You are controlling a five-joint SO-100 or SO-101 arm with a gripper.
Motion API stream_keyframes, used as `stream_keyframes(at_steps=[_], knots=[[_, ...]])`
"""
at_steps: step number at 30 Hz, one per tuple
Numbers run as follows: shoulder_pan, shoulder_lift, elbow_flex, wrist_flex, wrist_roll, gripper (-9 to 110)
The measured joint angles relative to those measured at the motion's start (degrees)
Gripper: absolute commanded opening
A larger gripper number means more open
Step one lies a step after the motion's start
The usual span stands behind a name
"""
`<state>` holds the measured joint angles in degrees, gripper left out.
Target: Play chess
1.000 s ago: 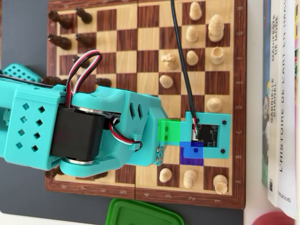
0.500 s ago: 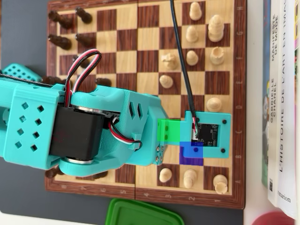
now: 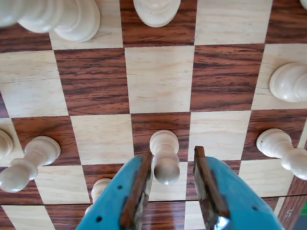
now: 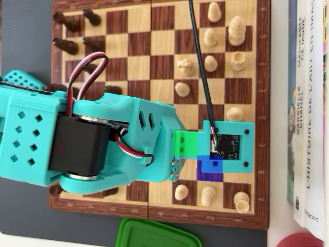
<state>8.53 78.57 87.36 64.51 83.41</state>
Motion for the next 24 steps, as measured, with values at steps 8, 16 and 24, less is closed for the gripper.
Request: stream_keyframes(at_steps=[8,16,24], knots=[[0.0,4.04,0.0,0.0,0.0,14],[0.0,12.13,4.04,0.0,0.0,14],[-1.41,22.59,11.25,-2.9,0.0,14]])
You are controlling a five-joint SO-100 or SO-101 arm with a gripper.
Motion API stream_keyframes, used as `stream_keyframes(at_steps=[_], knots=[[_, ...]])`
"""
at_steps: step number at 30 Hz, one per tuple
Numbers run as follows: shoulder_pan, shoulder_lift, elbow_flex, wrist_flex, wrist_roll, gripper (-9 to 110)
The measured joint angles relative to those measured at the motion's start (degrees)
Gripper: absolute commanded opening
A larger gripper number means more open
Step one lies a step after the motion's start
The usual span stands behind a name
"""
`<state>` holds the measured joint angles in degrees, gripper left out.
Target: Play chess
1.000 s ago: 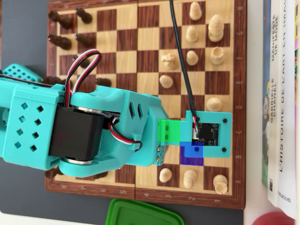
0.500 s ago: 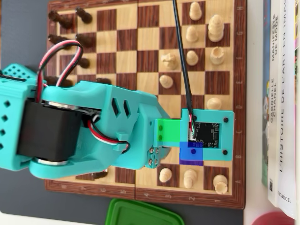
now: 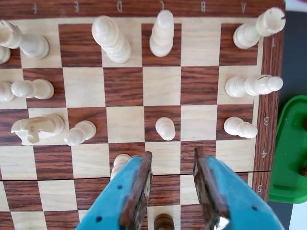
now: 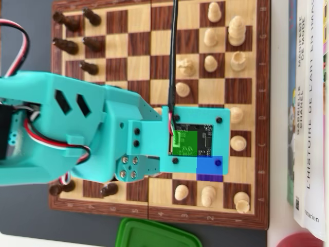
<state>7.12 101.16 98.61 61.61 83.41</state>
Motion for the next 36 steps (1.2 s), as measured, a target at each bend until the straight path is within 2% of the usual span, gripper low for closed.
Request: stream_keyframes(at_steps=[6,13,20,36], knots=[[-2.2,8.61,9.76,-8.79,0.0,14],[-3.69,20.83,18.63,-12.57,0.0,14],[-6.42,31.55,30.85,-23.82,0.0,14],[-6.94,57.92,57.3,-42.1,0.0,14]])
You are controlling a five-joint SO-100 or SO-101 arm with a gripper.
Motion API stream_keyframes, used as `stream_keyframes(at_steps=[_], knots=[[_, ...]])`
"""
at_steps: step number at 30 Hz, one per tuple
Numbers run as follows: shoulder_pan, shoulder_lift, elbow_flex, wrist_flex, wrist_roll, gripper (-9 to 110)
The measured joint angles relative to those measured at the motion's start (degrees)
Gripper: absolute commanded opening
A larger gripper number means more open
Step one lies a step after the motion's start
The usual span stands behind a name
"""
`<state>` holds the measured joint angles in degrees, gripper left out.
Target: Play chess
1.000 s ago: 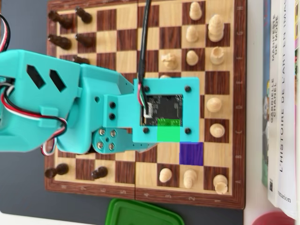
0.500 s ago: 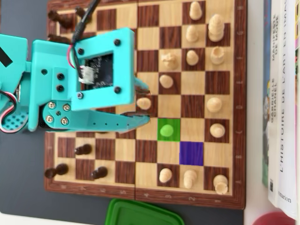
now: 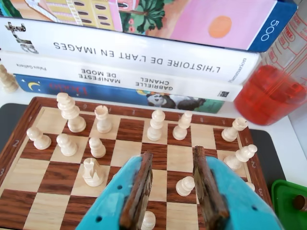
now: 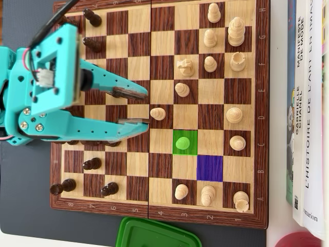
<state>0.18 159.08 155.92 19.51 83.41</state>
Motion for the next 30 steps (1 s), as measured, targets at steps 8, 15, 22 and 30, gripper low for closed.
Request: stream_keyframes(at_steps=[8,15,22,30], knots=[[-1.32,10.9,9.67,-6.42,0.0,14],[-1.32,21.97,19.16,-12.13,0.0,14],[-1.32,31.29,23.82,-12.92,0.0,14],[-1.41,31.64,23.99,-13.1,0.0,14]])
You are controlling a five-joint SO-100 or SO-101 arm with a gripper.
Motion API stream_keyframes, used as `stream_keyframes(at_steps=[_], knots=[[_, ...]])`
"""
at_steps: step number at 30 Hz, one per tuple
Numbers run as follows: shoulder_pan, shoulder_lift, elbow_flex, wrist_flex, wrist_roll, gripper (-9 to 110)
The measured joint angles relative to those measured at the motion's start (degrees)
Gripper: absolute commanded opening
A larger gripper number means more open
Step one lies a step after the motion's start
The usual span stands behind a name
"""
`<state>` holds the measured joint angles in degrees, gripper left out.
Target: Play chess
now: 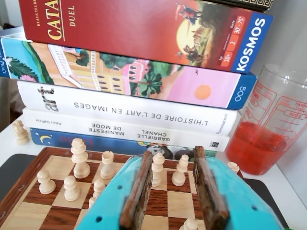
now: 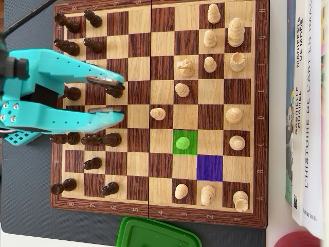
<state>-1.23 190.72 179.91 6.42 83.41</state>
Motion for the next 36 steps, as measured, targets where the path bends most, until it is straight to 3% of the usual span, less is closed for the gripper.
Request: stream_keyframes(at_steps=[10,26,36], knots=[[-0.18,0.0,0.0,-17.75,0.0,14],[-0.18,0.09,0.0,-60.73,0.0,14],[-0.18,0.79,0.0,-81.47,0.0,14]])
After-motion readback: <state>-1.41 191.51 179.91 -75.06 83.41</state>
